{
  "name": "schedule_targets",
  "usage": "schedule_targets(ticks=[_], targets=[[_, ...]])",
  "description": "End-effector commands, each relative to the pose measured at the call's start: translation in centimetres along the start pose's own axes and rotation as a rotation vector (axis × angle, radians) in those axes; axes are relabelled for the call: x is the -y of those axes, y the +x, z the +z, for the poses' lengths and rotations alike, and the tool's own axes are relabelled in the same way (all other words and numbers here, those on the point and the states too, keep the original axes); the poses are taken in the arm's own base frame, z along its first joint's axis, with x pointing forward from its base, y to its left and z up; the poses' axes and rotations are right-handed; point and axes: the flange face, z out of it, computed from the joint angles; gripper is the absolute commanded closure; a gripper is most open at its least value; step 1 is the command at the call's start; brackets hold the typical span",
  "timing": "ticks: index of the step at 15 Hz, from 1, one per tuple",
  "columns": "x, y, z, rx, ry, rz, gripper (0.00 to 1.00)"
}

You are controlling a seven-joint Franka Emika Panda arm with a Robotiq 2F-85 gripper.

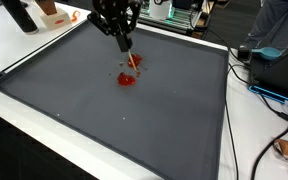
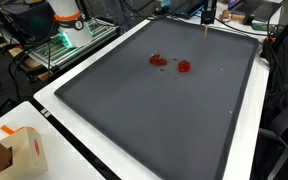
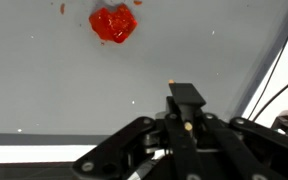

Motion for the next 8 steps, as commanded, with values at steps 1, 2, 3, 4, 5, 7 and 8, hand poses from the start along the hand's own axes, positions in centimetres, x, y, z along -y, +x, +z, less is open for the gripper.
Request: schedule_targets(ticks=[1, 2, 3, 4, 5, 7, 8], targets=[[-1.1, 0.0, 3.0, -0.023, 0.124, -0.034, 0.97], [-1.3, -0.1, 3.8, -0.019, 0.160, -0.037, 0.97], [-1.6, -0.2, 4.5, -0.018, 0.194, -0.038, 0.97], [-1.8, -0.3, 5.3, -0.021, 0.221, -0.035, 0.97], [-2.0, -0.4, 5.9, -0.026, 0.241, -0.028, 0.97], [-2.5, -0.6, 7.4, -0.026, 0.277, -0.011, 0.97], [-2.7, -0.7, 7.9, -0.021, 0.295, -0.006, 0.97]])
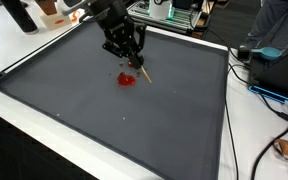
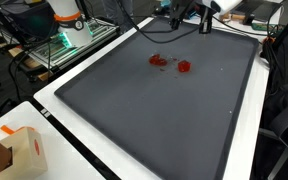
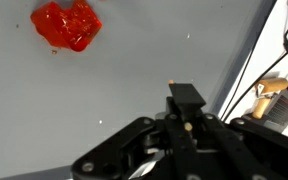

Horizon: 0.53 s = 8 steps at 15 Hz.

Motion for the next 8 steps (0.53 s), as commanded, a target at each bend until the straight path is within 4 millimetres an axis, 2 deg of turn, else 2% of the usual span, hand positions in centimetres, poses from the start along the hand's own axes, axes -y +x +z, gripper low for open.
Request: schedule_targets(ticks=[1, 8], targets=[[-1.3, -0.1, 1.9, -0.006, 0.077, 0.020, 0.97], [-3.2, -0.5, 5.2, 0.018, 0.120, 0.081, 0.97]])
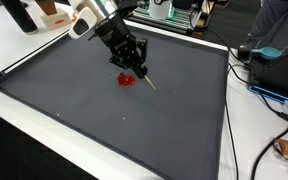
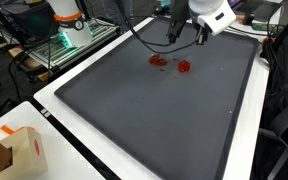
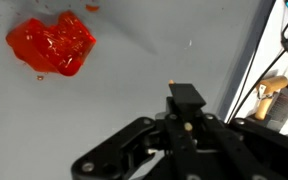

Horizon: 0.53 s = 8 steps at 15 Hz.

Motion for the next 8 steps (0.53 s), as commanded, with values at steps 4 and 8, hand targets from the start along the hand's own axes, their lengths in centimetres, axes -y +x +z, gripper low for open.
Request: schedule_targets(ticks=[4, 8], targets=[[-1.9, 0.1, 2.2, 0.014, 0.060, 0.042, 0.97], [-2.6, 0.1, 2.9, 0.022, 0.077, 0.054, 0.97]])
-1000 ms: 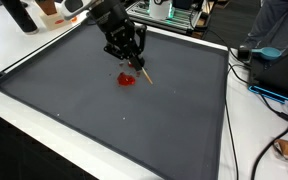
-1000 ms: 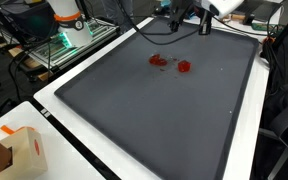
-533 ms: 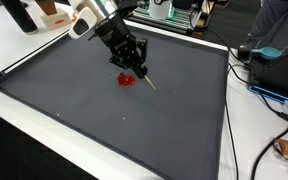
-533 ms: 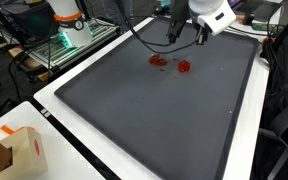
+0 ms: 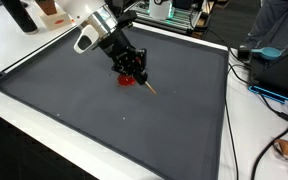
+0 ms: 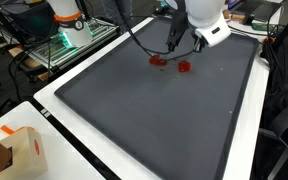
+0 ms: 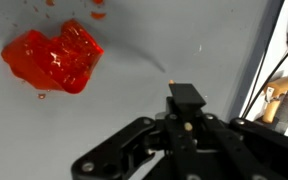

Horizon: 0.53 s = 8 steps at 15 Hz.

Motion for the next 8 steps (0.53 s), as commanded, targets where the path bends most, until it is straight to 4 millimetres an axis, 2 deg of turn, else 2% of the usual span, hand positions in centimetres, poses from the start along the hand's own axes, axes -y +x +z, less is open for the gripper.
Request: schedule_targets(ticks=[1, 8], targets=[[-0.74, 0.24, 0.48, 0.001, 0.048, 0.022, 0.97], [-1.73, 0.03, 0.44, 0.001, 0.048, 0.047, 0.97]])
